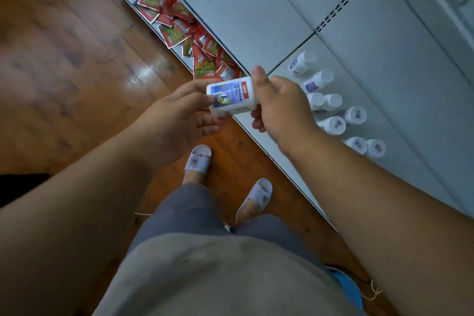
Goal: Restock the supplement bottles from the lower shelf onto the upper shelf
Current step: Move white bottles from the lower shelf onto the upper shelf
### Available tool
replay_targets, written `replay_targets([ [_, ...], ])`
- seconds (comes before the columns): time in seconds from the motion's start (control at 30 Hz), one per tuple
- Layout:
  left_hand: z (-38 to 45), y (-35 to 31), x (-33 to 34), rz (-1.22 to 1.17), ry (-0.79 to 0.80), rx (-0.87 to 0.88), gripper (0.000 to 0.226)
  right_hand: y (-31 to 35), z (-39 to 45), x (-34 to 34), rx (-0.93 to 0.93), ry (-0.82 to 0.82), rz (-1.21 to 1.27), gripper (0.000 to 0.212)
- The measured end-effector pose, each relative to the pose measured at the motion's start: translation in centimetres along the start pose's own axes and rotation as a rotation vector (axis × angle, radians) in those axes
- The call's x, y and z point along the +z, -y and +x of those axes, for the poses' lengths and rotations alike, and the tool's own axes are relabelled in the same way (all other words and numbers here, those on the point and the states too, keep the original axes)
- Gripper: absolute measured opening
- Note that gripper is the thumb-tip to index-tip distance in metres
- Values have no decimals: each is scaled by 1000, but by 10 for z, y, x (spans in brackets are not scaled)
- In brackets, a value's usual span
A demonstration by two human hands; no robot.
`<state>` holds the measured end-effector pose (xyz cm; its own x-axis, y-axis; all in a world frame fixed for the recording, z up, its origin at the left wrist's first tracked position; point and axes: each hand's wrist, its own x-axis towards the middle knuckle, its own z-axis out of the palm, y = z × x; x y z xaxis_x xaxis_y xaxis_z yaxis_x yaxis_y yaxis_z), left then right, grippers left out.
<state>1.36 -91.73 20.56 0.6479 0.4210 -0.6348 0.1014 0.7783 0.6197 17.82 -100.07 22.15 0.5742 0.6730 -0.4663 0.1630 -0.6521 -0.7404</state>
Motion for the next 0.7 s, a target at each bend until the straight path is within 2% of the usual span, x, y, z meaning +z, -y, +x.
replay_targets([
  [0.1,-38,-29,-3,-7,104,16,43,38,-31,4,-113,-59,-9,49],
  [0.2,-57,-65,2,5,152,83,62,83,-50,-3,-229,-99,54,46],
  [0.33,-66,-114,43,-3,281,133,69,137,-63,-49,-343,-195,182,48],
  [0.4,-66,-134,74,-9,327,136,65,156,-71,-80,-352,-249,249,46],
  [0.5,-65,-153,123,-17,397,107,44,165,-85,-120,-356,-432,241,45],
  [0.63,-60,-152,181,-29,464,81,44,152,-100,-165,-382,-617,221,24],
  [0.7,-57,-145,210,-2,469,74,42,139,-103,-187,-368,-696,185,22],
])
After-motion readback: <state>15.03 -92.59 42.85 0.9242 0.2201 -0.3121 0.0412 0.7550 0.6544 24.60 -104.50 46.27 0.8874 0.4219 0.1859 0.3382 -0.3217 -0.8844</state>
